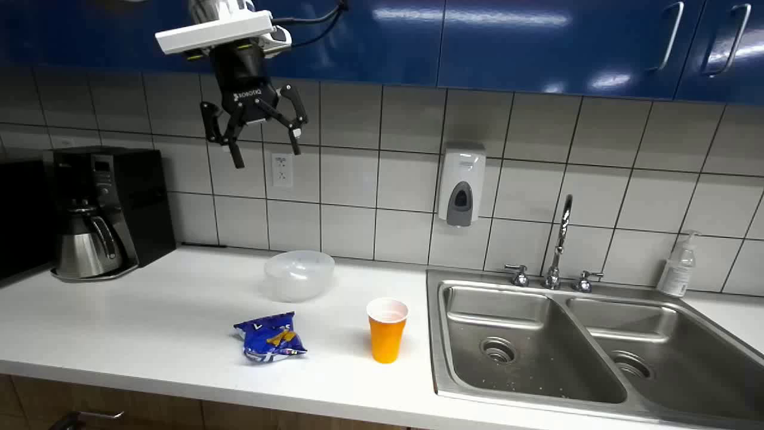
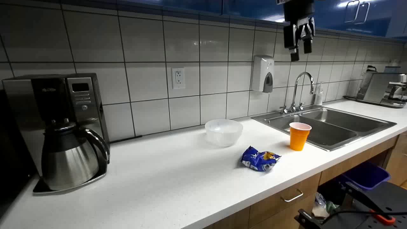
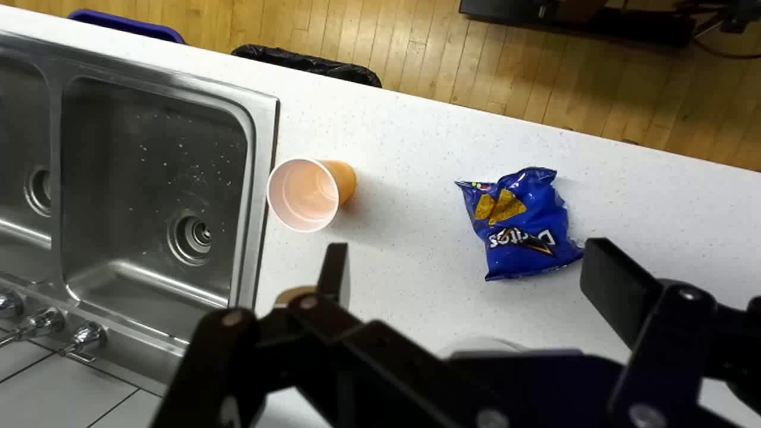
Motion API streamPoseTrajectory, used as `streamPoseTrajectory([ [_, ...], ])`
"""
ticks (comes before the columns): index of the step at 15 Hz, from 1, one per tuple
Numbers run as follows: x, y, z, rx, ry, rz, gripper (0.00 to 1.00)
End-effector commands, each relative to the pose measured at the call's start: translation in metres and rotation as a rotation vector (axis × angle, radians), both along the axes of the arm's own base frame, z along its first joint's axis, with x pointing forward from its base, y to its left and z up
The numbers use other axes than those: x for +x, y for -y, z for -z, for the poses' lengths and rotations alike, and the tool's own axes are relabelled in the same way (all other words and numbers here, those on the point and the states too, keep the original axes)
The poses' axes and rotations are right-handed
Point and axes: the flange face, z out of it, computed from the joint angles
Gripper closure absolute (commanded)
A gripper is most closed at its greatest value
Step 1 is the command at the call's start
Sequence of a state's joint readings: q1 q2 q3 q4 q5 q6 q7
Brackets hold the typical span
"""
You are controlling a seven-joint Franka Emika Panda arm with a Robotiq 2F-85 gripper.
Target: Put the blue packet in the bowl
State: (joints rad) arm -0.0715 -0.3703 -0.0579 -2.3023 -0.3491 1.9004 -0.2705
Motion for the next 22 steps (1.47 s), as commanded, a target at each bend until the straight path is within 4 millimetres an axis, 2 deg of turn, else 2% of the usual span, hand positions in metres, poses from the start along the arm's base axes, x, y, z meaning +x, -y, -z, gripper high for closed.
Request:
streamPoseTrajectory([
  [1,0.000,0.000,0.000,0.000,-0.001,0.000,0.00],
  [12,0.000,0.000,0.000,0.000,-0.001,0.000,0.00],
  [16,0.005,-0.001,0.027,0.008,-0.024,0.012,0.00],
  [22,0.000,-0.006,0.073,0.007,-0.073,0.072,0.00],
])
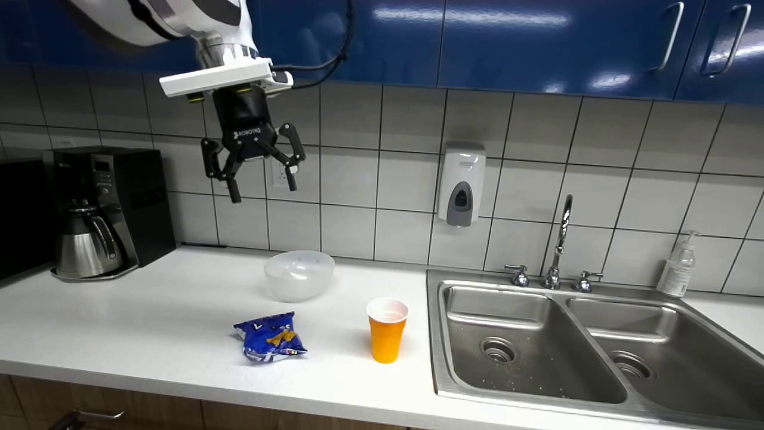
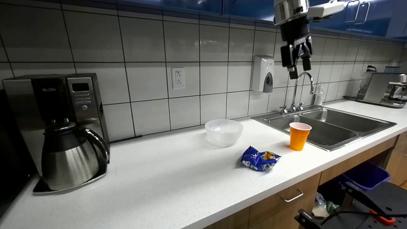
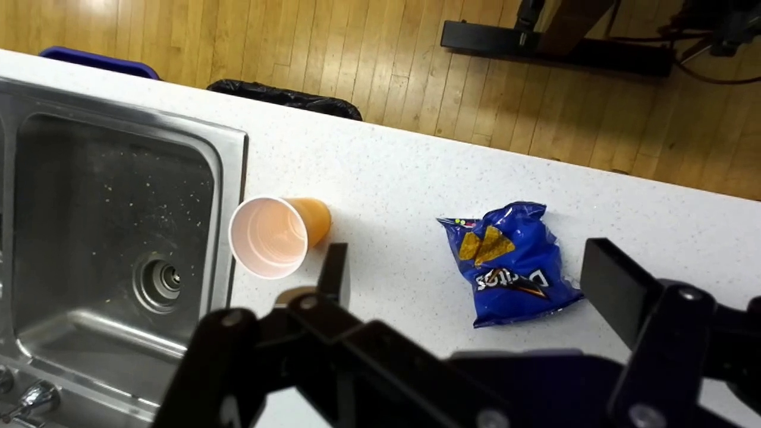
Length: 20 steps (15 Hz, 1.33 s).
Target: Put the blue packet in the bowl
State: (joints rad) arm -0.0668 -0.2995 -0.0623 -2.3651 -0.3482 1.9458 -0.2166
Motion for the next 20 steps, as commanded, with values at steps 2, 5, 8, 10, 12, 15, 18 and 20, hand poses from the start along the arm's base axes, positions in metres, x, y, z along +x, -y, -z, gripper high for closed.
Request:
streamPoseTrajectory([
  [2,-0.008,-0.006,0.031,-0.013,-0.011,0.059,0.00],
  [5,-0.019,-0.011,0.057,-0.018,-0.029,0.116,0.00],
  [8,-0.026,-0.015,0.081,-0.021,-0.022,0.190,0.00],
  [10,-0.027,-0.016,0.096,-0.027,-0.005,0.236,0.00],
  [12,-0.025,-0.015,0.108,-0.024,0.023,0.289,0.00],
  [15,-0.017,-0.015,0.123,-0.014,0.086,0.366,0.00],
  [18,-0.007,-0.017,0.139,-0.001,0.147,0.430,0.00],
  [20,-0.002,-0.020,0.153,0.005,0.174,0.474,0.00],
])
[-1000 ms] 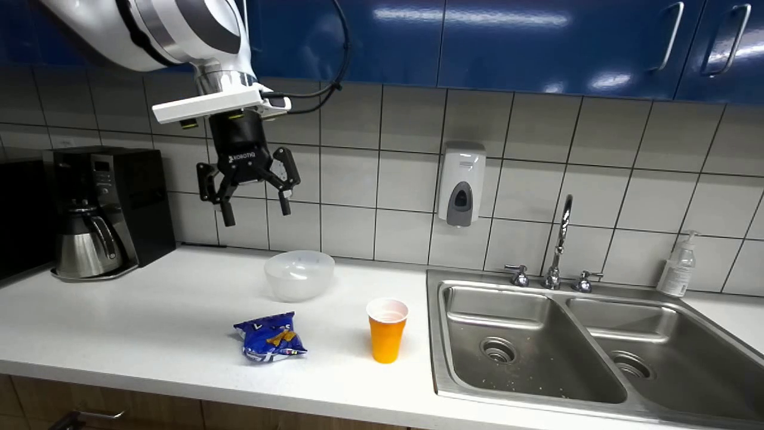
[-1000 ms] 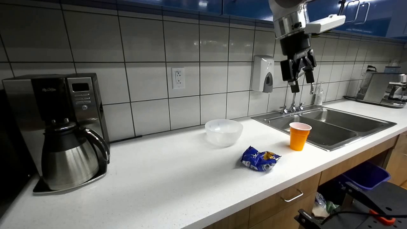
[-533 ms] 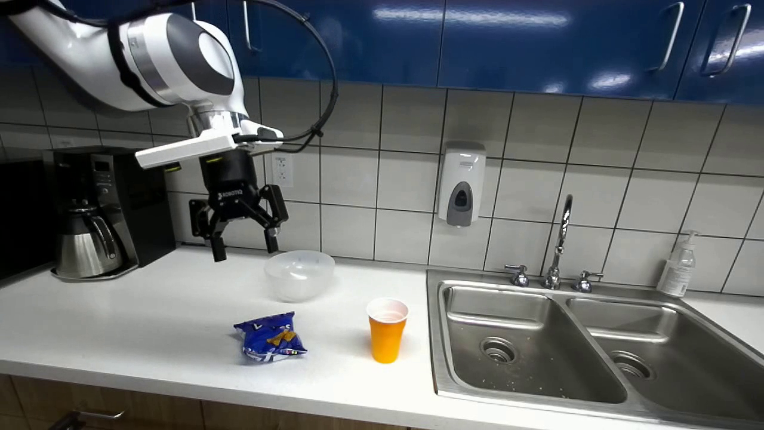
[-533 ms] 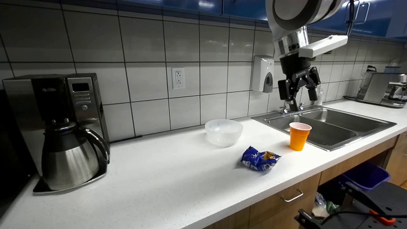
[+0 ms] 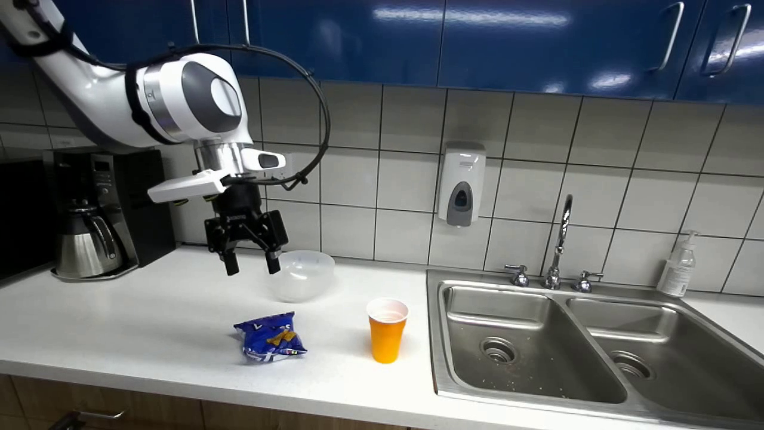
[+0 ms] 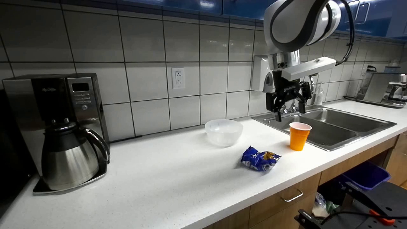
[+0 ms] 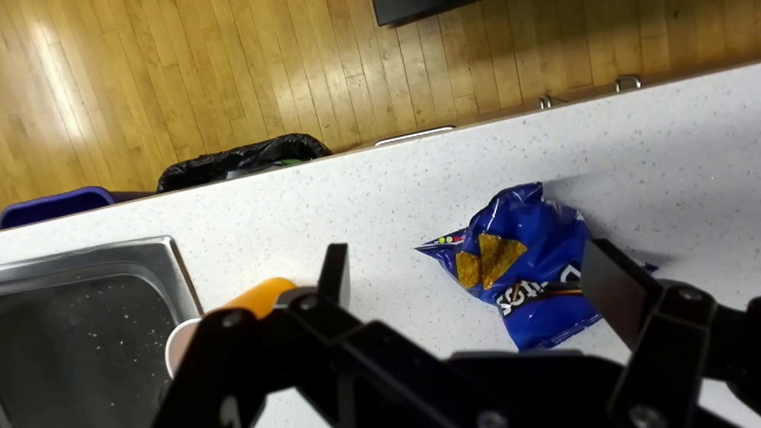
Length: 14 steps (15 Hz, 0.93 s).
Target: Put the blue packet in the bowl
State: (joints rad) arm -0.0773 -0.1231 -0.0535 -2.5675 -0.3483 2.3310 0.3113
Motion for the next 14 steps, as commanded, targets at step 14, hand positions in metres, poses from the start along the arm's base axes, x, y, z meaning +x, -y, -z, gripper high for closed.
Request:
streamPoseTrajectory([
  [14,0.058,-0.005,0.106,0.053,0.191,0.422,0.00],
])
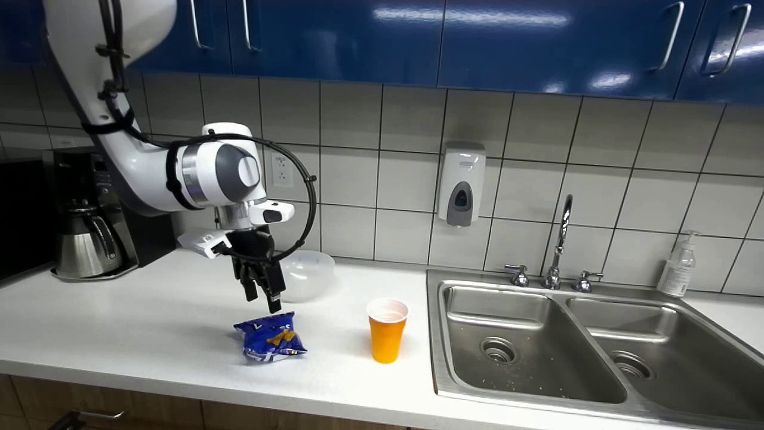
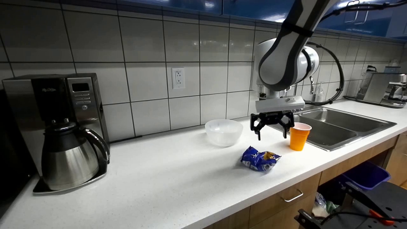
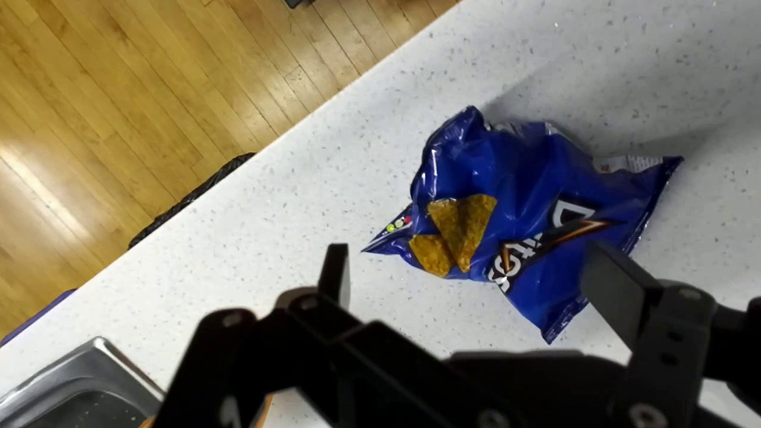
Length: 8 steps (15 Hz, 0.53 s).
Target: Put the blue packet in the bowl
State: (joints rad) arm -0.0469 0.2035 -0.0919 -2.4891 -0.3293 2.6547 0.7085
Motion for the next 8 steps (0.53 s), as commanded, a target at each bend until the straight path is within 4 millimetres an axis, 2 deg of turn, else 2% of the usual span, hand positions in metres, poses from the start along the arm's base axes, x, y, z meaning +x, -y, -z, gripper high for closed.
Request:
streamPoseTrajectory([
  [1,0.021,-0.003,0.016,0.022,0.068,0.085,0.00],
  [8,0.040,-0.012,0.049,0.058,0.126,0.195,0.00],
])
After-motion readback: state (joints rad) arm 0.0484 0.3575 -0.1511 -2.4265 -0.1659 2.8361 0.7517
